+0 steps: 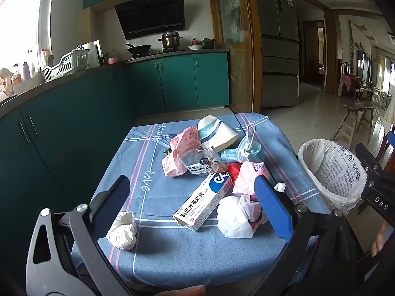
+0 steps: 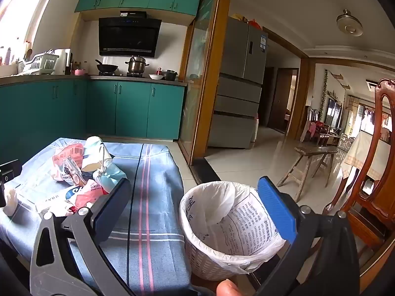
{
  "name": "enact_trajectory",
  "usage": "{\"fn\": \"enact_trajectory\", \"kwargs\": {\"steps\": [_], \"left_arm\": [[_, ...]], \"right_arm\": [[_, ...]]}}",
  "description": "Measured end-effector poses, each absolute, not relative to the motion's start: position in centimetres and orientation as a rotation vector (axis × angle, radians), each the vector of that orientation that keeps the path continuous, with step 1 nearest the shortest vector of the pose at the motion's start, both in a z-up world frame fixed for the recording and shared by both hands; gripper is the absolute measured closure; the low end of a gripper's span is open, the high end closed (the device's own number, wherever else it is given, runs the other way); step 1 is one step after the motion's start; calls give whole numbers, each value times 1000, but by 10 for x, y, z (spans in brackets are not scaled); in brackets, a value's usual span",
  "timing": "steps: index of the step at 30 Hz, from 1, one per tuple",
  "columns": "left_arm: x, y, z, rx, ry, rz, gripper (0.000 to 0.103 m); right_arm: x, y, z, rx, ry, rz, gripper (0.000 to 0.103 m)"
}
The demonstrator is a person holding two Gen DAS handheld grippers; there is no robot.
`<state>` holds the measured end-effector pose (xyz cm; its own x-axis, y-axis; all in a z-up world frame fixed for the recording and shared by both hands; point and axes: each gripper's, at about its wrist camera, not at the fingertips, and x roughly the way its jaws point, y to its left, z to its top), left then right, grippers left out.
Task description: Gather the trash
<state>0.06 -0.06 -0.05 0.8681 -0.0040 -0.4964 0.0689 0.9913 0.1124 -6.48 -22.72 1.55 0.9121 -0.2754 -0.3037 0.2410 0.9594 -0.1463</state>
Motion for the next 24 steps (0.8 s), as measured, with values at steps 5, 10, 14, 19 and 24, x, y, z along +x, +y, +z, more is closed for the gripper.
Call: {"fn": "enact_trajectory", "kwargs": {"steps": [5,10,14,19,24], "left_arm": [[3,-5,-3,142,522,-35,3],[-3,-5,0,125,517,-39,3],[-4,-10,0,129,518,-42,3],[-7,-2,0,128,516,-52,3],[-6,-1,1,125,520,-54,3]], "right_arm": [[-68,-227,16,-109,330,-270,3],[-65,-226,11,-111,343,-260,3],[-70,-223,12,-109,339,-259,3],[-67,-228,19,-96,339,-266,3],[-67,-229,20,-92,342,-266,3]]}}
